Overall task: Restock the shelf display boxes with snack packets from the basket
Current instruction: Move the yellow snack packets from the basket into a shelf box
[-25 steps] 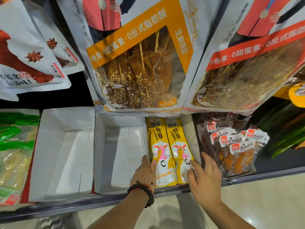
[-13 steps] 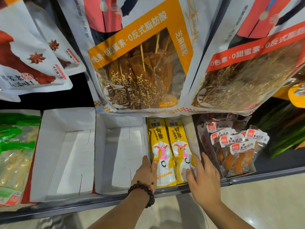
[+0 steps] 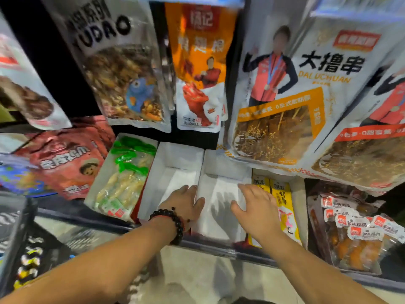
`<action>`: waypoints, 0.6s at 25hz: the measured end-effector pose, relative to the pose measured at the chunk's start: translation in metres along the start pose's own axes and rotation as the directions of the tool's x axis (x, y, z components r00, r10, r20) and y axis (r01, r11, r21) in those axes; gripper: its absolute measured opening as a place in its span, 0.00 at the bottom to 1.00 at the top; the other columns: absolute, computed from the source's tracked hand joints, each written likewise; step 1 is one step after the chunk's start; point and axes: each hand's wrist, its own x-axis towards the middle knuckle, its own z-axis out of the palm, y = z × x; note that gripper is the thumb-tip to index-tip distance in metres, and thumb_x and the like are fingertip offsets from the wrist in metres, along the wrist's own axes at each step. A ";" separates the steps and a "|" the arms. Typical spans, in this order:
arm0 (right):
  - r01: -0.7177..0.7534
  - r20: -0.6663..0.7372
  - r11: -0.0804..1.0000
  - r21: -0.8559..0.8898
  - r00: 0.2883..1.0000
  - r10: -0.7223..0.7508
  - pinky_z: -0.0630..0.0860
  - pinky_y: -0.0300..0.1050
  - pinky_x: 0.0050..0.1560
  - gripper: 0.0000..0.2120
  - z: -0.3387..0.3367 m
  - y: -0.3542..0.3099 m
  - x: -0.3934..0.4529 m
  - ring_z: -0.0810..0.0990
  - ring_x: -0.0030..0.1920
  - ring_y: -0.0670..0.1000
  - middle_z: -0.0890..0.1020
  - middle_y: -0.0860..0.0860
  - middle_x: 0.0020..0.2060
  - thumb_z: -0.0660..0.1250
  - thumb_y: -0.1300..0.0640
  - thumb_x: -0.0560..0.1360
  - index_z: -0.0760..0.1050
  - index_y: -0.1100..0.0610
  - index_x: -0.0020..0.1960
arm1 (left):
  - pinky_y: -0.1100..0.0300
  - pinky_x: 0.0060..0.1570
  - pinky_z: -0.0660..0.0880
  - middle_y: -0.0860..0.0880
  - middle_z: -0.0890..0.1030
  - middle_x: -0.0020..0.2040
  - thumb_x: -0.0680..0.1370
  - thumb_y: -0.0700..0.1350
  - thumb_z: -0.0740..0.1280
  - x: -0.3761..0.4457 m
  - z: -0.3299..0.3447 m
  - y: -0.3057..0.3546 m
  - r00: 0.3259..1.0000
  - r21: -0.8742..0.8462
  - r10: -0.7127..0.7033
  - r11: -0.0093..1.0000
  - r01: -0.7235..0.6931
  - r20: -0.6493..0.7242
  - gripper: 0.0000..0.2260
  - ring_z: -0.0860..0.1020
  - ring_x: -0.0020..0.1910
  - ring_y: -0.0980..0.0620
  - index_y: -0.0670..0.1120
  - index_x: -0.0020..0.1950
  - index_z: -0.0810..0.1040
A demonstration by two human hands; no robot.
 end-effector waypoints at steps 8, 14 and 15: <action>0.582 0.098 0.813 0.009 0.809 -0.580 0.66 0.49 0.61 0.26 -0.050 -0.220 0.012 0.77 0.58 0.54 0.82 0.48 0.54 0.57 0.39 0.72 0.68 0.48 0.68 | 0.47 0.61 0.72 0.46 0.72 0.66 0.76 0.62 0.52 -0.140 -0.134 -0.152 0.936 0.174 -0.196 0.951 0.254 -0.294 0.24 0.72 0.64 0.42 0.51 0.68 0.65; 0.766 0.079 0.641 0.051 0.637 -0.767 0.72 0.52 0.53 0.18 -0.043 -0.348 -0.034 0.80 0.51 0.57 0.84 0.50 0.46 0.60 0.41 0.68 0.76 0.48 0.53 | 0.48 0.60 0.72 0.45 0.75 0.62 0.74 0.60 0.54 -0.266 -0.150 -0.274 0.775 0.041 -0.526 0.818 0.573 -0.350 0.23 0.73 0.62 0.42 0.48 0.62 0.71; 0.787 0.094 0.616 0.046 0.610 -0.787 0.72 0.52 0.50 0.16 -0.038 -0.362 -0.044 0.80 0.48 0.57 0.83 0.49 0.42 0.59 0.41 0.68 0.74 0.49 0.50 | 0.47 0.61 0.72 0.44 0.74 0.63 0.74 0.60 0.54 -0.282 -0.141 -0.293 0.735 0.006 -0.597 0.775 0.632 -0.322 0.24 0.72 0.63 0.42 0.47 0.63 0.70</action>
